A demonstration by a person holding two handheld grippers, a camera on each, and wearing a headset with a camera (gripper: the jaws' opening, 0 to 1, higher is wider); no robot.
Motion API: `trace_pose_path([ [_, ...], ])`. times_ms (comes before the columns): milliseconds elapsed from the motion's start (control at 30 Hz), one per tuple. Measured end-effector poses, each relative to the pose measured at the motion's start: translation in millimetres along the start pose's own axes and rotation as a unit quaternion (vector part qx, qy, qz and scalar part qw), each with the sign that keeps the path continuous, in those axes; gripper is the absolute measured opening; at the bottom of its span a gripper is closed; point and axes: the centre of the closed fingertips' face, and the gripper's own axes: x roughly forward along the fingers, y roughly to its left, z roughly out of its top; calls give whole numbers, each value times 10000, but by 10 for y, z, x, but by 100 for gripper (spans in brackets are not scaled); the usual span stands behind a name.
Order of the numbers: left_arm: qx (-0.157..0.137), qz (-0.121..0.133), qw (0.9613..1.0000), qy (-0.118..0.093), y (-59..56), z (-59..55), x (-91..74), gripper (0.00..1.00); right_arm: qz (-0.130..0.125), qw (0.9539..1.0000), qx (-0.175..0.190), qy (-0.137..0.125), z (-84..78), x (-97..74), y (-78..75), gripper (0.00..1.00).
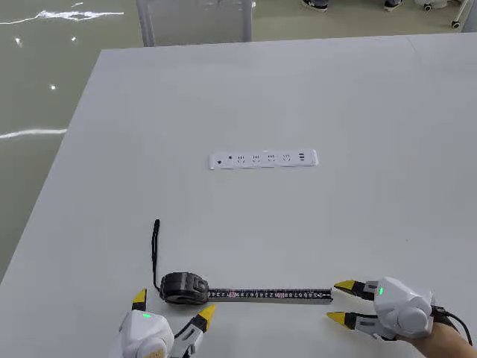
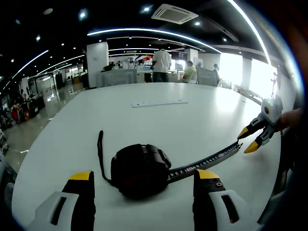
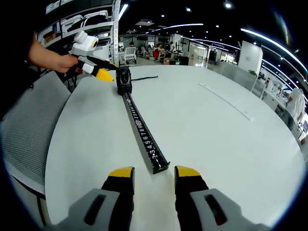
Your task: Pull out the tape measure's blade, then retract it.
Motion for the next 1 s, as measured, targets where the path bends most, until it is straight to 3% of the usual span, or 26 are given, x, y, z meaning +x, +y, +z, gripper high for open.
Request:
trace_pose_path([
  [433,-261,110,9996,86,27,34,143,76,551,9983,-169,128,-24,162,-38,20],
  [500,-316,139,9994,100,41,37,169,76,673,9975,-115,186,-33,167,-29,14],
  [1000,-687,316,9966,331,55,-87,310,69,746,9965,-240,295,-31,151,-25,14],
])
